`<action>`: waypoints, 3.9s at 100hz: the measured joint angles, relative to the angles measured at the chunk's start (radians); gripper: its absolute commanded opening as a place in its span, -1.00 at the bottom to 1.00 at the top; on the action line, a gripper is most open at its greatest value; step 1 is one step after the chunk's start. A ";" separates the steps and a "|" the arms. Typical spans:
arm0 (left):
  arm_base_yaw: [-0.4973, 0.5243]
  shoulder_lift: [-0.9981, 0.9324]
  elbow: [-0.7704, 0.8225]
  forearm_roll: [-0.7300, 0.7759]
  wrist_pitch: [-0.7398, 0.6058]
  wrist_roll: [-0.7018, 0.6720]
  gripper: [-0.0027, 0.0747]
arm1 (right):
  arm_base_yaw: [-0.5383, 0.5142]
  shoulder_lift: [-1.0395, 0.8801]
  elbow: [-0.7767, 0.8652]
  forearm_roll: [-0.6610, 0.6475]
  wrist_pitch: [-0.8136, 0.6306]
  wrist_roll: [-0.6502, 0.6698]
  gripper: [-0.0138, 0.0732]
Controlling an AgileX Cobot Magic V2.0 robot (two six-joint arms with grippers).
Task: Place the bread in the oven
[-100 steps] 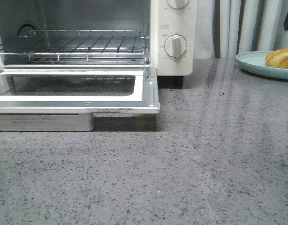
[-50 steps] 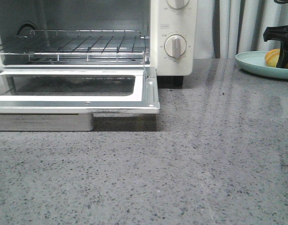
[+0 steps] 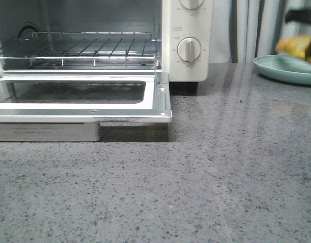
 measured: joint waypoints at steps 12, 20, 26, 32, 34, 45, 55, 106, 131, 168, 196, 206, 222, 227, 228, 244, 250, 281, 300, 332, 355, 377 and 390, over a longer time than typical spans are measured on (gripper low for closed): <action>0.000 0.000 0.000 0.000 0.002 0.000 -0.99 | 0.067 -0.137 0.000 0.011 -0.070 0.000 -0.84; 0.000 0.000 0.000 0.000 0.002 0.000 -0.99 | 0.138 -0.242 0.000 0.013 -0.117 -0.011 -0.84; 0.000 0.000 0.000 0.000 0.002 0.000 -0.99 | 0.214 -0.309 0.000 0.008 -0.143 -0.035 -0.84; 0.000 0.000 0.000 0.000 0.002 0.000 -0.99 | 0.298 -0.375 0.000 -0.001 -0.167 -0.053 -0.84; 0.000 0.000 0.001 0.000 0.002 0.000 -0.99 | 0.333 -0.394 0.000 -0.004 -0.170 -0.061 -0.84; 0.000 0.000 0.001 0.000 0.002 0.000 -0.99 | 0.527 -0.454 0.000 -0.010 -0.176 -0.107 -0.84; 0.000 0.000 0.001 0.000 0.002 0.000 -0.99 | 0.689 -0.461 0.000 -0.024 -0.160 -0.131 -0.84; 0.000 0.000 0.001 -0.011 0.071 0.000 -0.99 | 0.925 -0.156 0.000 -0.057 -0.094 -0.143 -0.84; 0.000 0.000 0.001 -0.011 0.085 0.000 -0.99 | 0.844 -0.059 0.000 -0.057 -0.177 -0.143 -0.84; 0.000 0.000 0.001 -0.011 0.093 0.000 -0.99 | 0.787 -0.029 0.000 -0.053 -0.232 -0.144 -0.64; 0.000 0.000 0.001 -0.011 0.088 0.000 -0.99 | 0.787 -0.012 0.000 -0.015 -0.301 -0.144 0.64; 0.000 0.000 0.001 -0.012 0.059 0.000 -0.99 | 0.787 -0.012 0.000 -0.006 -0.289 -0.144 0.58; 0.000 0.000 0.001 -0.013 0.026 -0.003 -0.99 | 0.787 -0.061 0.000 0.057 -0.127 -0.144 0.14; 0.000 0.000 0.001 -0.014 0.022 -0.014 -0.99 | 0.788 -0.100 0.002 0.070 -0.056 -0.144 -0.14; 0.000 0.000 0.001 -0.014 0.022 -0.016 -0.99 | 0.788 -0.105 0.005 0.070 -0.038 -0.144 -0.19; 0.000 -0.002 0.001 -0.014 0.003 -0.034 -0.99 | 0.822 -0.311 0.116 0.058 0.034 -0.144 -0.83; 0.000 -0.015 0.001 -0.014 -0.008 -0.036 -0.99 | 0.842 -0.421 0.184 0.037 0.015 -0.144 -0.82; 0.000 -0.137 0.013 0.039 -0.030 -0.036 -0.99 | 0.853 -1.195 0.595 -0.228 -0.122 -0.142 -0.82; 0.000 -0.142 0.069 0.045 -0.061 -0.036 -0.99 | 0.778 -1.445 0.647 -0.333 0.080 -0.059 -0.82; 0.000 -0.142 0.098 0.045 -0.076 -0.036 -0.99 | 0.750 -1.642 0.651 -0.404 0.164 -0.047 -0.82; 0.000 -0.142 0.098 0.045 -0.076 -0.036 -0.99 | 0.750 -1.642 0.651 -0.404 0.246 -0.047 -0.82; 0.000 -0.142 0.098 0.045 -0.076 -0.036 -0.99 | 0.750 -1.642 0.651 -0.402 0.268 -0.047 -0.82; 0.000 -0.142 0.098 0.045 -0.076 -0.036 -0.99 | 0.750 -1.642 0.651 -0.402 0.270 -0.047 -0.82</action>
